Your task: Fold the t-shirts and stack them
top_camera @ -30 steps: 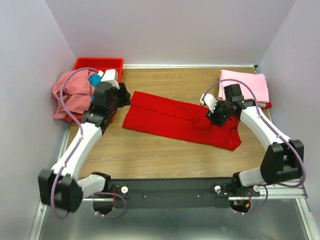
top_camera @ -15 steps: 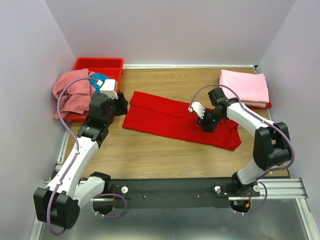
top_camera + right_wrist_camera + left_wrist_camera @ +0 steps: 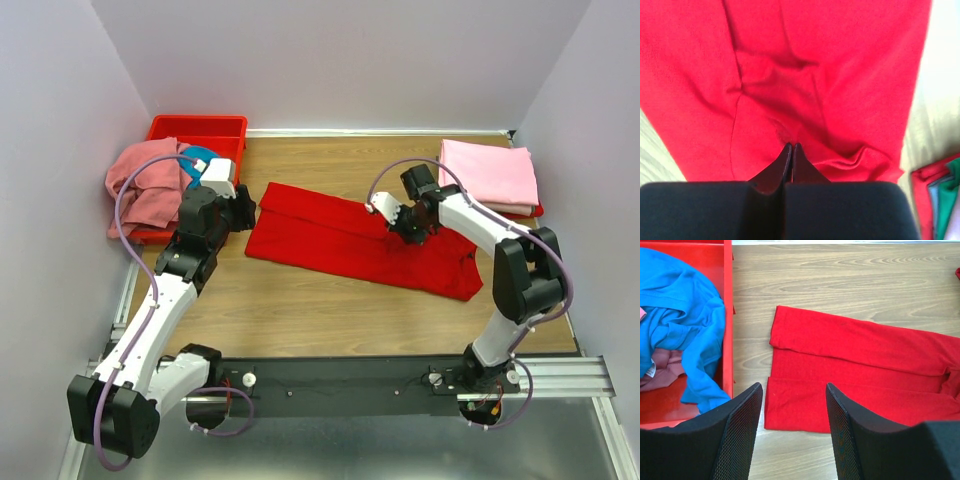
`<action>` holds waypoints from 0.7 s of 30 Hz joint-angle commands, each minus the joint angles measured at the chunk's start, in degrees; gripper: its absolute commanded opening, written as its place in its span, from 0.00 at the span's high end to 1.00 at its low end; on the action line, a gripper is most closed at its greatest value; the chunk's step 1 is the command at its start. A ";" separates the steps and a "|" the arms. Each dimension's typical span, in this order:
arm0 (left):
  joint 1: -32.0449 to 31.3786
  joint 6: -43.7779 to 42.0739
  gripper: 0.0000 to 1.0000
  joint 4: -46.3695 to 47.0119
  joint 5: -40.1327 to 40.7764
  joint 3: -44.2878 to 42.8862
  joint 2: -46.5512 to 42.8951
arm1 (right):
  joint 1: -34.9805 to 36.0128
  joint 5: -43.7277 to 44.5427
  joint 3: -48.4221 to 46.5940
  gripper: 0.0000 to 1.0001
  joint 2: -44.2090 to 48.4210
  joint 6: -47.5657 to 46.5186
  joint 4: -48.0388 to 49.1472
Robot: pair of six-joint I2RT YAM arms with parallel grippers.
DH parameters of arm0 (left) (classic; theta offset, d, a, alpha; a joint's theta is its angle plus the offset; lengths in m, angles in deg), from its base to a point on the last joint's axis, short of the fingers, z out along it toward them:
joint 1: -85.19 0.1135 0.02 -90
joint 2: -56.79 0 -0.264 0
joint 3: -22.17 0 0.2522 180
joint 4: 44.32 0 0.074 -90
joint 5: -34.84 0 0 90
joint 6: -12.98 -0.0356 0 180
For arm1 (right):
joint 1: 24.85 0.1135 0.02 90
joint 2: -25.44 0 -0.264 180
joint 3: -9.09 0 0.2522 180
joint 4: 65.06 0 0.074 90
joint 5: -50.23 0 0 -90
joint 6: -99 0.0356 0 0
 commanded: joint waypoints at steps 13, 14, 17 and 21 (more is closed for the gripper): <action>0.15 -0.67 0.38 1.48 -1.32 0.00 -0.20 | 5.59 16.33 -13.89 0.67 -13.04 7.45 5.74; 0.15 -0.76 0.38 1.48 -1.32 -0.08 -0.37 | 5.59 18.44 -13.72 0.58 -12.17 8.15 7.40; 0.15 -0.67 0.38 1.48 -1.32 -0.17 -0.38 | 5.24 19.78 -12.40 0.44 -7.78 11.75 9.35; 0.24 -0.76 0.38 1.48 -1.32 -0.17 -0.90 | 0.34 13.75 -7.67 0.00 2.91 17.37 9.27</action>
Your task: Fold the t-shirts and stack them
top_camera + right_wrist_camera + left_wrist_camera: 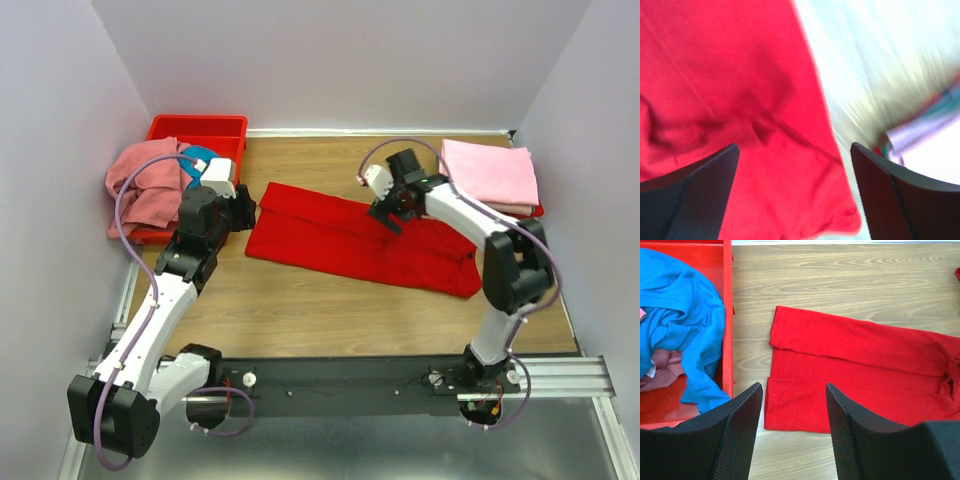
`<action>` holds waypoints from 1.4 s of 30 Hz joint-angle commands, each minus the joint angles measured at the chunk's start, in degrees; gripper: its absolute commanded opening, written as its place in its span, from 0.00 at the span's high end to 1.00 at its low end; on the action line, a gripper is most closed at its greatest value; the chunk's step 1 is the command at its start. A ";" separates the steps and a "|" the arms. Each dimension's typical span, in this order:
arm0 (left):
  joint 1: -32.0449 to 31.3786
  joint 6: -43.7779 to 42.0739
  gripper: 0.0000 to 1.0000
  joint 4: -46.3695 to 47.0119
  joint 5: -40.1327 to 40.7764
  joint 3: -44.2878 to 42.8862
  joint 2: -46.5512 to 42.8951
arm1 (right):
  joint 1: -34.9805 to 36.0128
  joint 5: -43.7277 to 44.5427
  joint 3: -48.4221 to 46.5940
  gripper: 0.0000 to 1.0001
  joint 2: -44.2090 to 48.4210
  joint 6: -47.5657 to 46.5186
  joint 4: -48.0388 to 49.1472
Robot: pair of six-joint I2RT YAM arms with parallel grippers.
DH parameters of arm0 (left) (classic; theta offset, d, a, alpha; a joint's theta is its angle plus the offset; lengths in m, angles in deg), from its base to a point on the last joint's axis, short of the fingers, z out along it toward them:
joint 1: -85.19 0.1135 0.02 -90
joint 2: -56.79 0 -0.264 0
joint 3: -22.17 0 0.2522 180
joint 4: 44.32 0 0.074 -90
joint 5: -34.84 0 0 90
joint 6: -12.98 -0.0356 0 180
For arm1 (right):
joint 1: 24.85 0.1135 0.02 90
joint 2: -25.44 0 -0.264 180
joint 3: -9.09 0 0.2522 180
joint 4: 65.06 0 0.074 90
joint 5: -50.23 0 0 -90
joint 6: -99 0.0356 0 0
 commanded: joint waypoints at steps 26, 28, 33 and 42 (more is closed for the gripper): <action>-0.55 3.21 0.37 2.56 -15.40 1.32 8.66 | -32.75 -21.14 29.62 0.53 24.45 1.38 -17.37; -0.81 3.83 0.39 1.68 -15.58 1.15 10.51 | -32.75 -20.97 29.54 0.53 24.10 1.55 -17.46; -1.08 5.67 0.49 -0.69 -16.46 0.18 18.59 | -32.66 -20.97 29.27 0.65 22.78 1.64 -17.55; -2.04 6.21 0.60 -2.80 -14.70 -0.35 26.42 | -32.75 -15.70 28.48 0.83 24.97 1.99 -17.37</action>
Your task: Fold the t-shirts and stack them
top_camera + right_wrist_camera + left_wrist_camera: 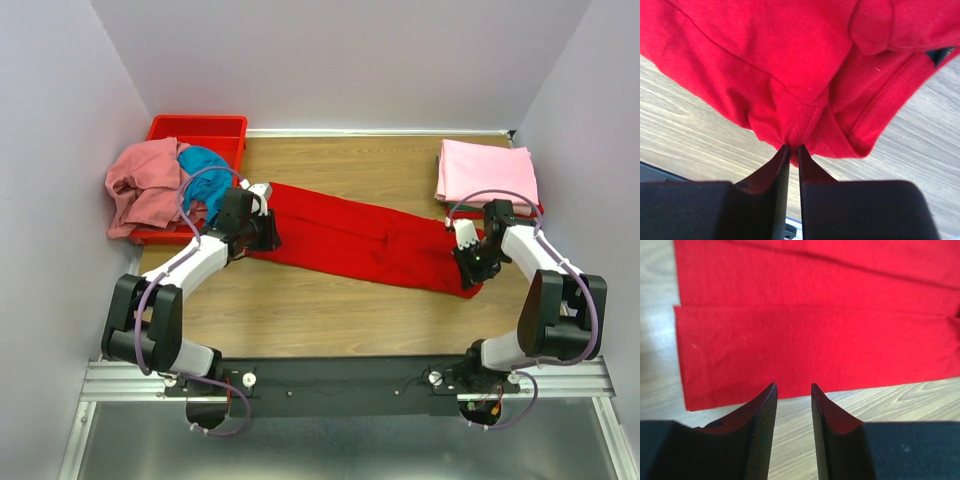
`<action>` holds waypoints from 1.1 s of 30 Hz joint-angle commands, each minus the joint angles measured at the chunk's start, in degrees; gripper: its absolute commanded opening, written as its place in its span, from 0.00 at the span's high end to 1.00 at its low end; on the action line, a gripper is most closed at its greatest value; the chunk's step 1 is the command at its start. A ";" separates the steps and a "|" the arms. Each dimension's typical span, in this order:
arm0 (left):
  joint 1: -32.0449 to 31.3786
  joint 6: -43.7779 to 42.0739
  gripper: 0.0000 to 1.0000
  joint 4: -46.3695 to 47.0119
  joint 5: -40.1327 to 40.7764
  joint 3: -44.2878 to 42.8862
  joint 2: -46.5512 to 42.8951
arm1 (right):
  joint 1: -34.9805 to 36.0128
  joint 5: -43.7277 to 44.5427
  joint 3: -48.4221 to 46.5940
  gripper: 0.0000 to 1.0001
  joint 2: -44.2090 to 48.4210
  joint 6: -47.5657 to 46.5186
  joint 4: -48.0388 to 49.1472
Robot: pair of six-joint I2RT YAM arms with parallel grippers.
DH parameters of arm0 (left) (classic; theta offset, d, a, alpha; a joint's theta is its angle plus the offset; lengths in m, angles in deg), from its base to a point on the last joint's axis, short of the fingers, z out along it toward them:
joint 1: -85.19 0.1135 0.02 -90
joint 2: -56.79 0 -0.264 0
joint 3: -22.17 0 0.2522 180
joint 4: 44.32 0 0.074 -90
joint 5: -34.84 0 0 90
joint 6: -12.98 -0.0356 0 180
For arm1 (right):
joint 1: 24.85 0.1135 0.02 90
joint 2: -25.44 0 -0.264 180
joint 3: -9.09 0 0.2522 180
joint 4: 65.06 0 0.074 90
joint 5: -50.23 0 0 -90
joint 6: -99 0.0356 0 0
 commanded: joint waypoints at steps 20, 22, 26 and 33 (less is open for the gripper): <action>-1.06 0.26 0.63 -3.27 1.83 -1.71 7.98 | -0.29 12.15 1.83 0.88 1.06 -1.97 -0.41; -0.97 0.08 0.63 -3.36 1.83 -1.71 8.24 | -0.29 12.86 2.01 0.83 1.15 -1.80 0.03; -1.06 -0.88 0.63 -3.97 1.74 -2.32 7.72 | -0.38 16.81 1.49 0.61 2.64 -1.10 1.17; -1.06 -2.11 0.43 -2.57 0.78 -3.03 -3.15 | -0.29 15.16 -4.13 0.43 7.04 -1.44 0.30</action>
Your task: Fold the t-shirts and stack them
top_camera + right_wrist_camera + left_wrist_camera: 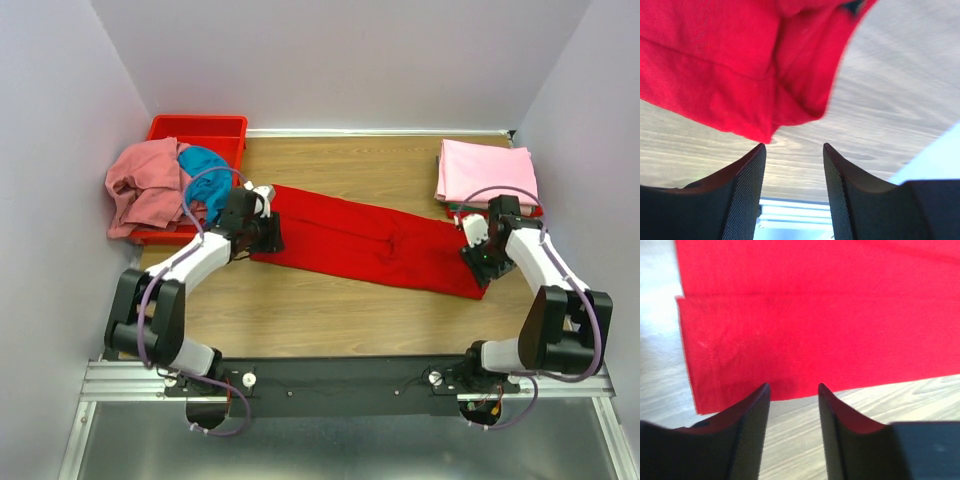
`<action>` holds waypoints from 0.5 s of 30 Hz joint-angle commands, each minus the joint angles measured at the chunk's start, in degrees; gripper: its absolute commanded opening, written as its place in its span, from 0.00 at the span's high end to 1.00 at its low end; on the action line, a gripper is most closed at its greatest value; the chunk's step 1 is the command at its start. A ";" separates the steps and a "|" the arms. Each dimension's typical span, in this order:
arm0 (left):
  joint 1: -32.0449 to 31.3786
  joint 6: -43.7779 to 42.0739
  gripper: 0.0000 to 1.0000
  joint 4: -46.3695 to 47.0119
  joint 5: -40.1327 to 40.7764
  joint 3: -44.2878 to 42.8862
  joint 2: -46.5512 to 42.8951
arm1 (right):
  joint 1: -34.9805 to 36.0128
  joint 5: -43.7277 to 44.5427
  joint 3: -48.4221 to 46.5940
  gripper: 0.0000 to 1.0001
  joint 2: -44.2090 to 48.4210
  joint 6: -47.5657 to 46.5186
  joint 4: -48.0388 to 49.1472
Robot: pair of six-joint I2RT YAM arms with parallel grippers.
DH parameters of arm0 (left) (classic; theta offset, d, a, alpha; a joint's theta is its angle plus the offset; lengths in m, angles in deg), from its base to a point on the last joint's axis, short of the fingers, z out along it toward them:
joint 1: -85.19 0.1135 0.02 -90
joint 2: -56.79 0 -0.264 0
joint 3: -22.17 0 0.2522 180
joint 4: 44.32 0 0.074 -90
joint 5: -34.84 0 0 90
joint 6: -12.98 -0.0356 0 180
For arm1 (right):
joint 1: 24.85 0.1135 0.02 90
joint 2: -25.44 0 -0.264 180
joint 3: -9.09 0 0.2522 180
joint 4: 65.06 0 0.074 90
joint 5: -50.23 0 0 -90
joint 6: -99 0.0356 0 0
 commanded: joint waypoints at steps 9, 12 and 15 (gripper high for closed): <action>-0.16 -5.01 0.34 2.11 8.22 -2.22 -27.15 | 7.40 -32.48 -11.83 0.37 5.71 -9.77 -7.64; -0.08 -6.60 0.28 2.90 11.99 -1.52 -30.68 | 13.91 -37.49 -11.83 0.36 7.12 -10.48 -4.40; -0.16 -6.60 0.20 3.34 16.66 -0.38 -34.37 | 19.36 -42.33 -11.57 0.27 8.01 -11.36 0.69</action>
